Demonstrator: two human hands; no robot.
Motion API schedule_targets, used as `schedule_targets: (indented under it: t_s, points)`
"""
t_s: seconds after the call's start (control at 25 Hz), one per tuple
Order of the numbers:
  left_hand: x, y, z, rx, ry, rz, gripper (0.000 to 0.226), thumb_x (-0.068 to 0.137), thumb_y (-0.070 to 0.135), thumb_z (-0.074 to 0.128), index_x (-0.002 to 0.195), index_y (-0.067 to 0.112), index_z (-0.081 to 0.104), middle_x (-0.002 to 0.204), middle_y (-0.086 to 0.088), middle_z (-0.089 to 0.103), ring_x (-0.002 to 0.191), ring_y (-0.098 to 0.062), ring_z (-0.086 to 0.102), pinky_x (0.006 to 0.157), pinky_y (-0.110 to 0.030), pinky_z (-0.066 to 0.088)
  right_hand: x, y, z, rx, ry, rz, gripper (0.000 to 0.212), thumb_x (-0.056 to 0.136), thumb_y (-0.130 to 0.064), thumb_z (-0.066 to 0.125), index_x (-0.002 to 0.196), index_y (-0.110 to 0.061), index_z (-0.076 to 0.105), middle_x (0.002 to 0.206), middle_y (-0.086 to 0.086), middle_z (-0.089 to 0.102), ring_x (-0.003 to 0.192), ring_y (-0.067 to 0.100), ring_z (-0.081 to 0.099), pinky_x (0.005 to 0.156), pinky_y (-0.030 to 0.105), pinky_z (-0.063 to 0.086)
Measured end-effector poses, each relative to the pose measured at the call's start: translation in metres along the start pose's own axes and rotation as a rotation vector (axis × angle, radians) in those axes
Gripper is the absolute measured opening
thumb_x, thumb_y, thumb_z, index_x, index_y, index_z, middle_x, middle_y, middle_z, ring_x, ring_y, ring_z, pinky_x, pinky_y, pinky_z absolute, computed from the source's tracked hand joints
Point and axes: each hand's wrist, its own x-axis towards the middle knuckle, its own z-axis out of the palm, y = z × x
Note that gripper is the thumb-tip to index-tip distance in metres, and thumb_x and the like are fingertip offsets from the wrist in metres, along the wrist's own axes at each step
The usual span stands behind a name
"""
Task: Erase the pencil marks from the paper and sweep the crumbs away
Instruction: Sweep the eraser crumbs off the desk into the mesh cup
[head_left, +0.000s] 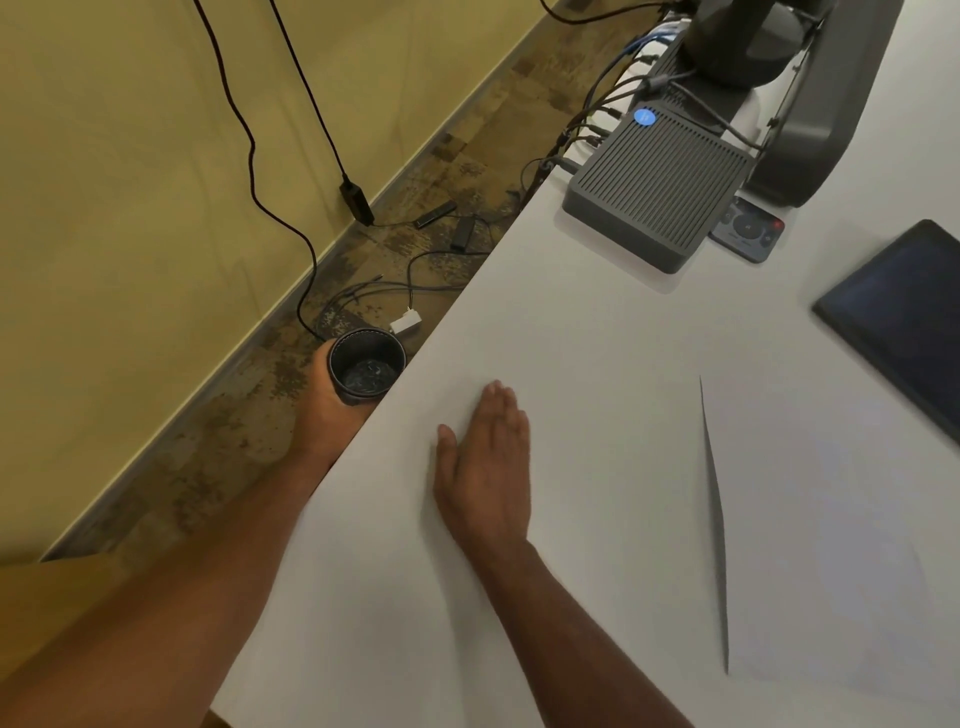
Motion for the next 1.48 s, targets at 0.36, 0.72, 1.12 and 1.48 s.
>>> schedule_targets:
  t_s: [0.36,0.72,1.12,1.48]
  points:
    - [0.004,-0.011,0.000,-0.063,-0.008,0.024,0.101,0.060,0.054,0.091,0.146,0.031,0.043,0.146,0.002,0.057,0.133,-0.018,0.055,0.102,-0.027,0.049,-0.027,0.028,-0.010,-0.049,0.202,0.285,0.071,0.099,-0.043,0.030,0.150,0.003,0.015,0.158,0.020,0.018,0.148,0.027,0.008,0.120,0.041,0.004]
    - [0.009,-0.023,-0.003,-0.023,-0.020,-0.009,0.112,0.052,0.066,0.089,0.147,0.038,0.038,0.146,0.006,0.057,0.134,-0.015,0.055,0.103,-0.029,0.049,0.004,-0.040,0.018,0.213,-0.006,-0.093,0.060,0.103,-0.037,0.029,0.154,-0.013,0.010,0.162,0.004,0.012,0.147,0.007,-0.003,0.119,0.026,-0.006]
    - [0.014,-0.031,0.000,0.009,-0.030,-0.007,0.104,0.062,0.052,0.083,0.151,0.027,0.036,0.149,-0.004,0.055,0.136,-0.021,0.053,0.108,-0.034,0.046,0.013,-0.049,0.038,-0.126,-0.007,-0.009,0.067,0.101,-0.046,0.019,0.152,-0.004,0.007,0.161,0.016,0.009,0.149,0.025,-0.002,0.119,0.039,-0.003]
    - [0.013,-0.030,0.000,-0.018,-0.027,-0.019,0.111,0.056,0.061,0.090,0.149,0.033,0.036,0.148,0.003,0.056,0.137,-0.018,0.053,0.107,-0.036,0.049,-0.013,-0.036,0.022,0.032,0.156,0.150,0.069,0.099,-0.044,0.030,0.151,-0.002,0.014,0.160,0.018,0.014,0.149,0.026,0.003,0.120,0.044,0.003]
